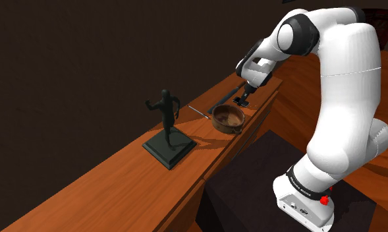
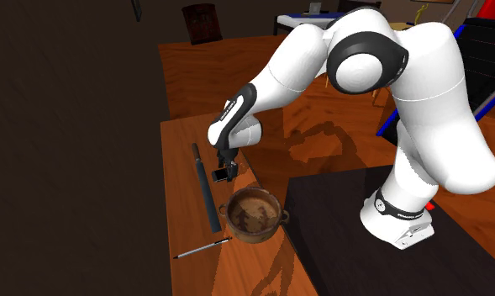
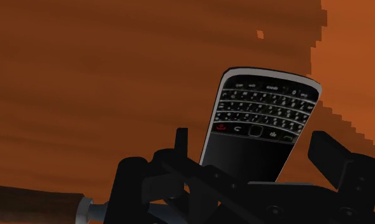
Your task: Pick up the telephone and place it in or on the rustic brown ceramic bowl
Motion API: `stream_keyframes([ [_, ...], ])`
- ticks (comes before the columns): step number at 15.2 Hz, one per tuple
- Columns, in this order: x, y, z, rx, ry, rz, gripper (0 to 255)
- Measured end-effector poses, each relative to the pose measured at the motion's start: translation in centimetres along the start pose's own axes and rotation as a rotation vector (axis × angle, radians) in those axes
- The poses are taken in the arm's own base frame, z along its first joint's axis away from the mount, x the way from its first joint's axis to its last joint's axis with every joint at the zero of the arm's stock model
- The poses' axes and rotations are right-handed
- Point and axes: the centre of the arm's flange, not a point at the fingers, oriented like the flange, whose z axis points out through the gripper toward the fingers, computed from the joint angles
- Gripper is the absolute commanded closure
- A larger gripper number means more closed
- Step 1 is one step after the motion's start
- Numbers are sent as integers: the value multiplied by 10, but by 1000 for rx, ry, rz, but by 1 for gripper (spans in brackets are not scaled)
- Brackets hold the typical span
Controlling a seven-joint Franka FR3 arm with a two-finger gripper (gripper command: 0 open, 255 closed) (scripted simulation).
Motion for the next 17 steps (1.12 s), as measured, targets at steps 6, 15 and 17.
stream_keyframes([
  [6,1,0,-1,0,1,0,255],
  [15,1,0,-6,0,0,0,255],
  [17,3,1,-16,0,0,0,255],
])
